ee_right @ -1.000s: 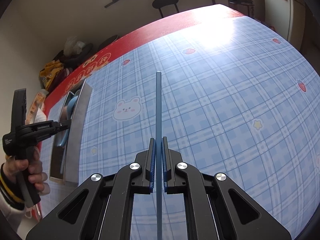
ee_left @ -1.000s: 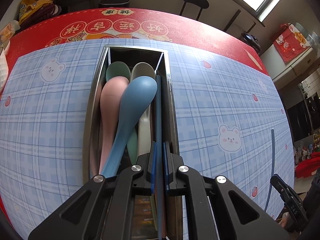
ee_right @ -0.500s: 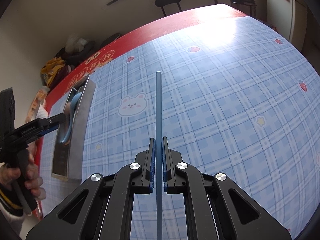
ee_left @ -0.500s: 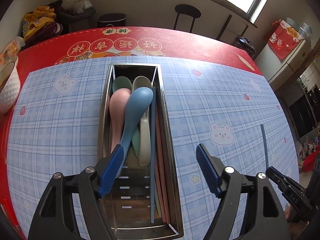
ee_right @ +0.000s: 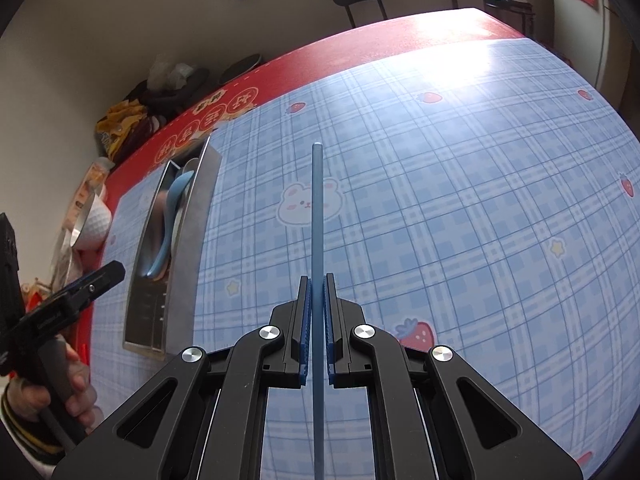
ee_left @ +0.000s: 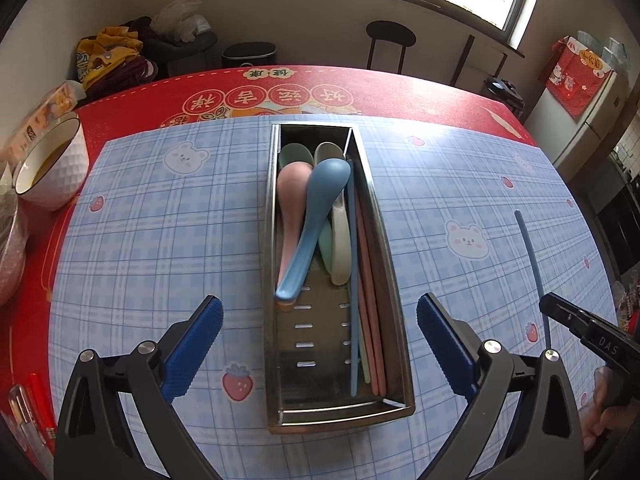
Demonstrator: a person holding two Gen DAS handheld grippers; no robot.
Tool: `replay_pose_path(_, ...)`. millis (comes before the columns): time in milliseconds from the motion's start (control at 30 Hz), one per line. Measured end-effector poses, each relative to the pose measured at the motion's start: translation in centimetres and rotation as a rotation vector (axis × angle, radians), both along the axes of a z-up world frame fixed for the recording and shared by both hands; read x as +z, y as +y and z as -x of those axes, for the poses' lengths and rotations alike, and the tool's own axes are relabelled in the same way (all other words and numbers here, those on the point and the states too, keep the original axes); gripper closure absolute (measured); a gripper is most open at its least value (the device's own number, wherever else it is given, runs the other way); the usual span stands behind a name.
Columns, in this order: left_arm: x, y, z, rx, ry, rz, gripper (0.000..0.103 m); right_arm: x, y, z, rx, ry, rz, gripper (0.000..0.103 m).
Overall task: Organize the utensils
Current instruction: 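Lower the blue chopstick into the steel caddy and open the right tool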
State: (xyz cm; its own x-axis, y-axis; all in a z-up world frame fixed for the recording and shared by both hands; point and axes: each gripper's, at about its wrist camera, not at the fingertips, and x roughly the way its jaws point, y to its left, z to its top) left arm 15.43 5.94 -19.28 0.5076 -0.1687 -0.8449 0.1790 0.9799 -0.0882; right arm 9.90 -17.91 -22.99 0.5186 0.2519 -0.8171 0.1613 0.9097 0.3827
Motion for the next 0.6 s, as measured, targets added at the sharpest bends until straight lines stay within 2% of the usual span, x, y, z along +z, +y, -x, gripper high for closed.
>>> replay_pose_path(100, -0.1, 1.5, 0.6, 0.028, -0.007, -0.014, 0.008, 0.1, 1.7, -1.2, 0.033, 0.021, -0.002, 0.097)
replay_pose_path(300, -0.3, 4.8, 1.6, 0.098, -0.012, 0.014, 0.008, 0.4, 5.1, -4.7, 0.044, 0.068, -0.061, 0.097)
replay_pose_path(600, -0.3, 8.0, 1.9, 0.166, -0.020, 0.043, 0.008, 1.3, 11.0, -10.2, 0.076, 0.087, -0.078, 0.097)
